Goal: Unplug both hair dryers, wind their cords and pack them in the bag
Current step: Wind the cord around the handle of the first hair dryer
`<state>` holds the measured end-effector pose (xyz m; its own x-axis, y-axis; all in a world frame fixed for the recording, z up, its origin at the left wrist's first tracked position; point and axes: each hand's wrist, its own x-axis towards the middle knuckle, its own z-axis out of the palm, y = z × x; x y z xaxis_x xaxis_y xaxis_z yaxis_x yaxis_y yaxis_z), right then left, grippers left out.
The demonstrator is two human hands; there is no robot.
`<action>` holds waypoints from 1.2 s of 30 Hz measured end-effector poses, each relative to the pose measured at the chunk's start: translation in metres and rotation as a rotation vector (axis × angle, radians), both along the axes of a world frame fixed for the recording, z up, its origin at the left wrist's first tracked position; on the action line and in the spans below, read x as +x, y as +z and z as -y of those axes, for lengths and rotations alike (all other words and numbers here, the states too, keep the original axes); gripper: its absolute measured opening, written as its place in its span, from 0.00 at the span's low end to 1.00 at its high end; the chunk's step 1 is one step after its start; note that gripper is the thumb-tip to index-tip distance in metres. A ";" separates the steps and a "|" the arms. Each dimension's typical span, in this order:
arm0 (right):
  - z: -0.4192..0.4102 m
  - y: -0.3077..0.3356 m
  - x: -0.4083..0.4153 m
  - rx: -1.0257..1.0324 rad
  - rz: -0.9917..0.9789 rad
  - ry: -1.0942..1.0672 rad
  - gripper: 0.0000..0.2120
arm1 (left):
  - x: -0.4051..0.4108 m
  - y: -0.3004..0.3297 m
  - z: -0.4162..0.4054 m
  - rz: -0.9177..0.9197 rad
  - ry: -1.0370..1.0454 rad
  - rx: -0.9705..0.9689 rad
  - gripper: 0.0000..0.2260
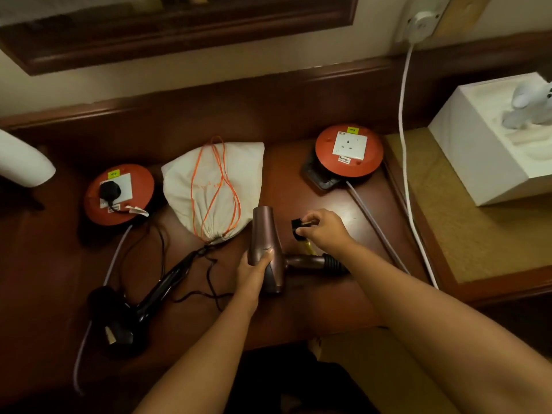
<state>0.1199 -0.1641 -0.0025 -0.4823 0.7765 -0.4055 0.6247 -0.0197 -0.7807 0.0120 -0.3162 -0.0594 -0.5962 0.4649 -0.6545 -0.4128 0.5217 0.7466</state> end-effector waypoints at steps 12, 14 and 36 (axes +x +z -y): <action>-0.011 -0.023 -0.011 0.060 -0.004 0.130 0.12 | 0.002 -0.015 -0.034 -0.046 -0.030 0.037 0.22; -0.013 -0.025 -0.010 -0.043 -0.040 0.089 0.13 | 0.000 -0.016 -0.037 -0.048 -0.041 0.027 0.22; -0.015 -0.064 0.003 -0.054 0.053 0.187 0.27 | 0.001 -0.022 -0.056 -0.200 -0.098 -0.037 0.31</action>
<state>0.1227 -0.1490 -0.0667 -0.5931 0.6517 -0.4728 0.6614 0.0594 -0.7477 0.0134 -0.2607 -0.0813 -0.6690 0.5053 -0.5451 -0.2040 0.5803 0.7884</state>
